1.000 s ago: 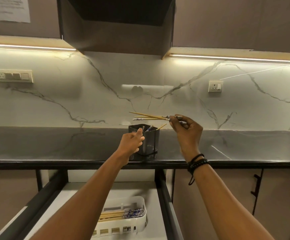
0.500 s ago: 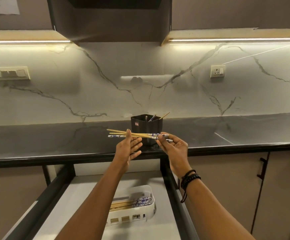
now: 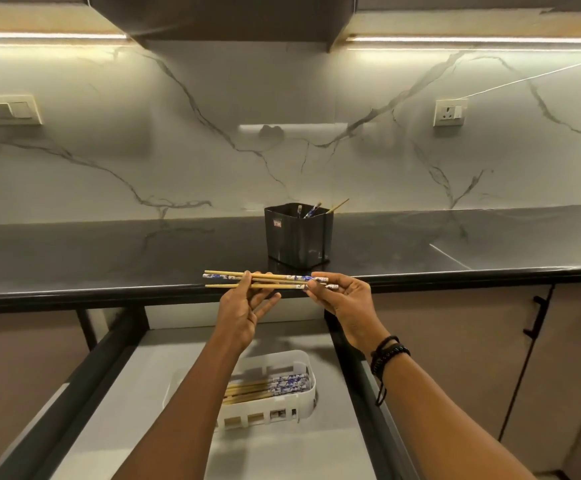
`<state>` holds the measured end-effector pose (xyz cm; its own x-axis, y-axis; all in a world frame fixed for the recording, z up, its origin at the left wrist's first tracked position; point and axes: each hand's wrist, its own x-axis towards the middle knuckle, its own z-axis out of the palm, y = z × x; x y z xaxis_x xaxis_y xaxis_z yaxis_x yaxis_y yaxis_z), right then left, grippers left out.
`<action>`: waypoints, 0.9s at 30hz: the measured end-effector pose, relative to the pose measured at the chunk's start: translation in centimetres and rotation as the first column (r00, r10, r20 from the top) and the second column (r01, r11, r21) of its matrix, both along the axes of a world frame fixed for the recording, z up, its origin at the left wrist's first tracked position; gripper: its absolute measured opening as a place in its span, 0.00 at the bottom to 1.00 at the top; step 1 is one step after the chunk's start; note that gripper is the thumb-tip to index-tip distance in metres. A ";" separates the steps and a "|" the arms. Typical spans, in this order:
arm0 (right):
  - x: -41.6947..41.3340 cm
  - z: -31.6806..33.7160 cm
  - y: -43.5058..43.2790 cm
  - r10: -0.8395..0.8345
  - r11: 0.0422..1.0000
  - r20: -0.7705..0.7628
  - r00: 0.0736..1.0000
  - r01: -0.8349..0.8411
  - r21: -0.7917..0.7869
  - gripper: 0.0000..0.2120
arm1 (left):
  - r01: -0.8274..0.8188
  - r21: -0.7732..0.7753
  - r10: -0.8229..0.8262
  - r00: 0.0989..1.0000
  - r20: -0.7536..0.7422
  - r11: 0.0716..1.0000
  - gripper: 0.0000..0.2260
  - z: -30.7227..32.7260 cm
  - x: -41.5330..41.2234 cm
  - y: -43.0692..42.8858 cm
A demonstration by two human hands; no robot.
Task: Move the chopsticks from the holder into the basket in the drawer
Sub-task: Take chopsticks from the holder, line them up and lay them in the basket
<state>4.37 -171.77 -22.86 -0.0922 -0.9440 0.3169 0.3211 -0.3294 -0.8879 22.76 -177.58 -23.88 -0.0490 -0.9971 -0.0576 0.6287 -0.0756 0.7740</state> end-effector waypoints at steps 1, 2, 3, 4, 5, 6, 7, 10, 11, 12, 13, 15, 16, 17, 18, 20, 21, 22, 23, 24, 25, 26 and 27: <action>0.0 0.0 0.0 0.005 1.000 0.003 1.000 -0.005 0.008 0.13 | -0.002 0.001 0.002 1.000 -0.009 1.000 0.09 0.0 0.0 0.0; 0.0 -0.1 -0.1 0.012 1.000 0.004 1.000 -0.012 0.014 0.13 | -0.005 0.002 0.005 1.000 -0.019 1.000 0.09 -0.1 0.1 0.1; -0.1 -0.1 -0.1 0.018 1.000 0.006 1.000 -0.018 0.018 0.13 | -0.007 0.000 0.007 1.000 -0.029 1.000 0.09 -0.2 0.1 0.1; -0.1 -0.2 0.0 0.023 1.000 0.008 1.000 -0.023 0.020 0.13 | -0.007 -0.001 0.007 0.999 -0.037 1.000 0.09 -0.3 0.1 0.2; -0.1 -0.2 0.1 0.025 0.999 0.008 1.000 -0.025 0.024 0.13 | -0.008 -0.001 0.008 0.999 -0.042 1.000 0.09 -0.3 0.1 0.3; -0.1 -0.2 0.1 0.025 0.999 0.008 1.000 -0.025 0.027 0.13 | -0.011 0.000 0.011 0.999 -0.045 1.000 0.09 -0.2 0.2 0.4; -0.1 -0.2 0.1 0.024 0.999 0.010 1.000 -0.024 0.030 0.13 | -0.017 0.000 0.016 0.999 -0.052 1.000 0.09 -0.2 0.2 0.5; -0.3 -0.3 0.2 0.015 0.999 0.037 0.999 -0.016 0.038 0.16 | -0.039 0.004 0.039 0.994 -0.098 0.999 0.09 -0.2 0.6 0.8; -0.5 -0.3 0.2 0.002 0.999 0.048 0.999 -0.004 0.045 0.17 | -0.046 0.005 0.046 0.993 -0.113 0.999 0.09 -0.1 0.7 0.8; -0.6 -0.3 0.2 -0.014 0.999 0.057 0.998 0.011 0.052 0.17 | -0.050 0.003 0.050 0.991 -0.123 0.999 0.10 -0.1 0.9 0.9; -0.8 -0.3 0.1 -0.029 0.998 0.064 0.998 0.026 0.062 0.18 | -0.052 0.000 0.052 0.990 -0.128 0.999 0.10 0.0 1.1 0.9; -1.0 -0.3 0.1 -0.052 0.996 0.087 0.995 0.046 0.077 0.18 | -0.061 -0.005 0.060 0.987 -0.149 0.998 0.10 0.1 1.3 1.0; -1.0 -0.3 0.1 -0.059 0.995 0.100 0.993 0.051 0.081 0.18 | -0.067 -0.005 0.066 0.984 -0.163 0.998 0.10 0.1 1.3 1.0; -1.0 -0.3 0.1 -0.060 0.995 0.112 0.992 0.051 0.085 0.19 | -0.075 -0.003 0.073 0.982 -0.173 0.997 0.11 0.2 1.4 1.1; -1.0 -0.3 0.0 -0.059 0.995 0.121 0.991 0.048 0.088 0.19 | -0.082 -0.001 0.080 0.981 -0.178 0.997 0.10 0.2 1.5 1.1; -1.0 -0.2 0.1 -0.060 0.995 0.129 0.990 0.049 0.091 0.20 | -0.093 -0.004 0.091 0.979 -0.185 0.996 0.10 0.2 1.5 1.2; -0.9 -0.2 0.1 -0.068 0.994 0.131 0.989 0.056 0.093 0.20 | -0.100 -0.005 0.097 0.978 -0.186 0.995 0.09 0.2 1.5 1.2; -0.9 -0.2 0.1 -0.079 0.993 0.131 0.988 0.066 0.095 0.20 | -0.109 -0.006 0.106 0.977 -0.185 0.994 0.09 0.3 1.6 1.2; -0.9 -0.2 0.1 -0.089 0.992 0.128 0.988 0.076 0.099 0.19 | -0.119 -0.005 0.116 0.977 -0.179 0.993 0.09 0.2 1.6 1.2; -0.9 -0.3 0.1 -0.094 0.991 0.123 0.988 0.081 0.105 0.19 | -0.128 -0.005 0.125 0.977 -0.171 0.992 0.09 0.2 1.6 1.1; -0.9 -0.3 0.1 -0.093 0.990 0.118 0.989 0.079 0.114 0.18 | -0.133 -0.003 0.131 0.978 -0.163 0.991 0.09 0.2 1.6 1.1; -0.9 -0.3 0.2 -0.087 0.990 0.115 0.990 0.072 0.124 0.19 | -0.133 0.000 0.131 0.978 -0.163 0.991 0.09 0.1 1.5 1.2; -0.9 -0.4 0.2 -0.077 0.989 0.114 0.991 0.062 0.132 0.20 | -0.131 0.006 0.130 0.977 -0.170 0.991 0.09 0.1 1.3 1.2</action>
